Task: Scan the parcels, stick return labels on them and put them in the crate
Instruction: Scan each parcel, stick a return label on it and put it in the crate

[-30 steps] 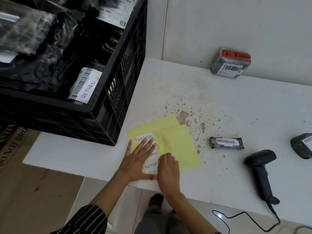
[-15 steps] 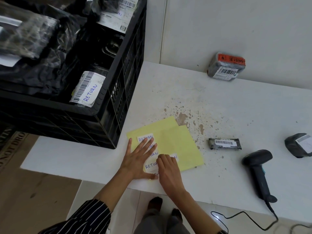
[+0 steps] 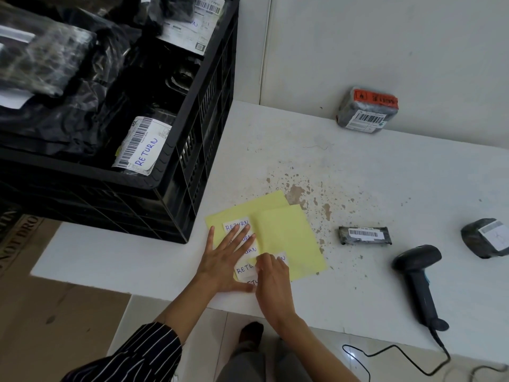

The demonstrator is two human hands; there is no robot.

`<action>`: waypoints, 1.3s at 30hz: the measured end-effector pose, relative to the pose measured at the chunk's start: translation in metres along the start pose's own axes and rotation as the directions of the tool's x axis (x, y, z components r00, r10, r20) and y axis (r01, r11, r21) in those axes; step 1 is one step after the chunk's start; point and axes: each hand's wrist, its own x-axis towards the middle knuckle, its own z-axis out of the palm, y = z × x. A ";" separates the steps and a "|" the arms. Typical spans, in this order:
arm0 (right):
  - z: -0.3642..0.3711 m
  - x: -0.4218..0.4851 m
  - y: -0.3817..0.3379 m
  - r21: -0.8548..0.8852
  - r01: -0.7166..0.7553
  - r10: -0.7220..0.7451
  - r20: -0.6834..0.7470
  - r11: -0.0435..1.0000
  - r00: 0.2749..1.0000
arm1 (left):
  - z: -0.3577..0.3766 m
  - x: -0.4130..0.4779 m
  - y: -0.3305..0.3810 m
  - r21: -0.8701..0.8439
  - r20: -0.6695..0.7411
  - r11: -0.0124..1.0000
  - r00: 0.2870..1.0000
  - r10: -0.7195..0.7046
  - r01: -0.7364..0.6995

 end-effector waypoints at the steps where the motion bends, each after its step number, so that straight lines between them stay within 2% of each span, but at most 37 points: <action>1: -0.002 0.001 0.001 -0.020 0.034 -0.034 0.001 0.999 0.999 | -0.001 0.000 0.000 0.006 0.013 1.000 1.000 0.000 0.000; 5: -0.004 0.001 0.004 -0.054 0.188 -0.186 0.041 0.981 0.982 | -0.005 0.000 0.001 0.025 0.067 1.000 0.998 -0.015 0.014; 9: -0.008 0.006 0.002 -0.034 0.112 -0.110 0.059 0.993 0.992 | -0.002 -0.001 0.005 -0.025 0.070 0.999 0.997 -0.018 0.020; 11: -0.011 0.009 0.002 -0.046 0.114 -0.111 0.068 0.992 0.992 | 0.001 0.001 0.005 -0.070 0.015 0.997 1.000 0.025 -0.024; 13: -0.012 0.010 0.004 -0.081 0.131 -0.126 0.070 0.988 0.990 | 0.004 0.000 0.003 -0.067 -0.036 0.996 0.998 0.053 -0.055; 17: -0.008 0.007 0.012 -0.106 0.131 -0.125 0.059 0.986 0.990 | 0.005 -0.004 0.003 -0.022 -0.050 0.999 0.998 0.031 -0.032; 26: -0.012 0.001 0.022 -0.121 0.278 -0.275 0.036 0.953 0.961 | -0.002 -0.005 0.011 0.019 0.048 0.998 0.997 -0.065 0.064; 31: -0.013 -0.006 0.027 -0.129 0.363 -0.357 0.066 0.923 0.932 | -0.001 -0.004 0.012 -0.027 0.032 0.997 0.997 -0.067 0.068; 35: -0.016 -0.008 0.028 -0.122 0.349 -0.347 0.034 0.929 0.937 | 0.000 -0.004 0.010 -0.046 -0.021 0.998 0.999 -0.033 0.032; 39: -0.019 -0.017 0.022 -0.089 0.418 -0.414 0.059 0.904 0.908 | 0.000 -0.001 0.008 -0.039 -0.005 0.999 1.000 -0.018 0.017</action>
